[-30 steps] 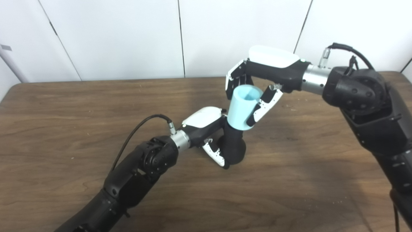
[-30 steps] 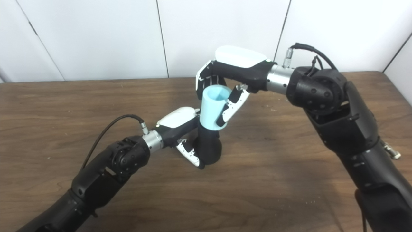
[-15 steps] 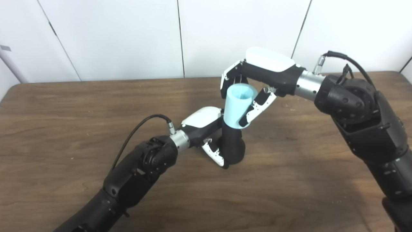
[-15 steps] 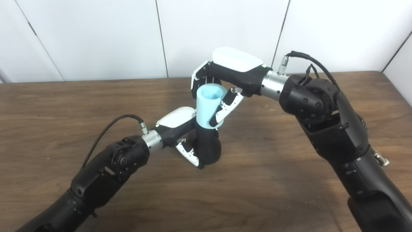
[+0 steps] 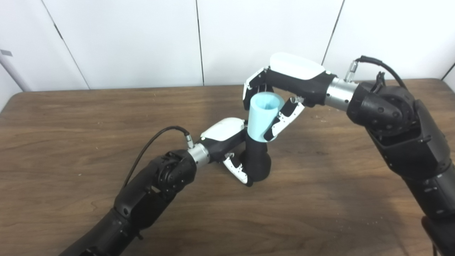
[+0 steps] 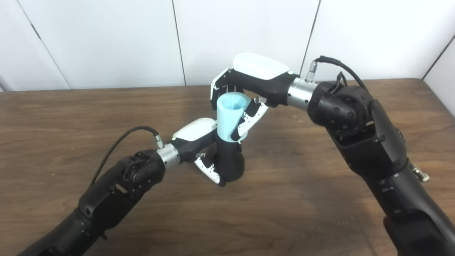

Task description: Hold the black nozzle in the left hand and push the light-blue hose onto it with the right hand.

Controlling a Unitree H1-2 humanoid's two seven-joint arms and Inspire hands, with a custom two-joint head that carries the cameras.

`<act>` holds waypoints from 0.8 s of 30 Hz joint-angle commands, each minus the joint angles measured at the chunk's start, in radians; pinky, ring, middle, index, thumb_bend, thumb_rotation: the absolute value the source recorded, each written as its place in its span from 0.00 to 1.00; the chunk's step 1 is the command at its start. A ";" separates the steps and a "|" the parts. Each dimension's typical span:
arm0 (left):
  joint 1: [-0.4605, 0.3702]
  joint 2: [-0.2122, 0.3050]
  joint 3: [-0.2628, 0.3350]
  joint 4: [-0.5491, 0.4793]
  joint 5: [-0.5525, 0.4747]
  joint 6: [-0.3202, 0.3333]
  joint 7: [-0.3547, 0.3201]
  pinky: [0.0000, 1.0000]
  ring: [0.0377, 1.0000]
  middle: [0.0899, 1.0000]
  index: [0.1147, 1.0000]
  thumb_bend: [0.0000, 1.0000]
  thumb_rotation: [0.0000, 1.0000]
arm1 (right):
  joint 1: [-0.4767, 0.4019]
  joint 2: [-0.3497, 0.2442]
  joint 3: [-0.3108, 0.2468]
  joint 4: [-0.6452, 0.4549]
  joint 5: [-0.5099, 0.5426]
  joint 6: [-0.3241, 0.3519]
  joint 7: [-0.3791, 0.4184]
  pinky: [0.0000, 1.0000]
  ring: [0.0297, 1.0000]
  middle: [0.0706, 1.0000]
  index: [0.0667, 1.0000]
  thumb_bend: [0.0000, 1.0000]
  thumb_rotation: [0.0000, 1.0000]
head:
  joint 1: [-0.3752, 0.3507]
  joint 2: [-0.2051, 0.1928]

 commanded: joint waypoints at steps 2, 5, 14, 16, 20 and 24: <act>0.059 0.016 -0.060 0.042 0.019 0.034 -0.131 1.00 0.58 0.43 0.42 0.53 0.00 | -0.083 -0.021 -0.029 -0.045 0.019 0.018 0.005 0.37 0.44 0.47 0.45 0.50 0.00 | 0.001 0.000; 0.059 0.017 -0.059 0.041 0.017 0.034 -0.133 1.00 0.58 0.42 0.42 0.53 0.00 | -0.104 -0.030 -0.044 -0.051 0.027 0.024 0.011 0.37 0.44 0.47 0.44 0.50 0.00 | 0.001 0.000; 0.054 0.015 -0.060 0.047 0.016 0.035 -0.136 1.00 0.57 0.42 0.42 0.53 0.00 | -0.138 -0.037 -0.075 -0.058 0.033 0.013 0.000 0.39 0.44 0.47 0.43 0.50 0.00 | -0.002 0.002; 0.054 0.015 -0.060 0.047 0.015 0.034 -0.137 1.00 0.57 0.42 0.42 0.53 0.00 | -0.141 -0.036 -0.078 -0.059 0.034 0.009 -0.003 0.39 0.44 0.46 0.43 0.50 0.00 | -0.002 0.002; 0.053 0.016 -0.060 0.047 0.015 0.033 -0.139 1.00 0.57 0.43 0.42 0.53 0.00 | -0.139 -0.033 -0.080 -0.060 0.033 0.000 -0.008 0.39 0.44 0.46 0.43 0.50 0.00 | -0.002 0.005; 0.052 0.015 -0.058 0.047 0.016 0.036 -0.140 1.00 0.57 0.43 0.42 0.53 0.00 | -0.123 -0.027 -0.070 -0.057 0.020 -0.016 -0.016 0.39 0.44 0.46 0.43 0.50 0.00 | 0.000 0.006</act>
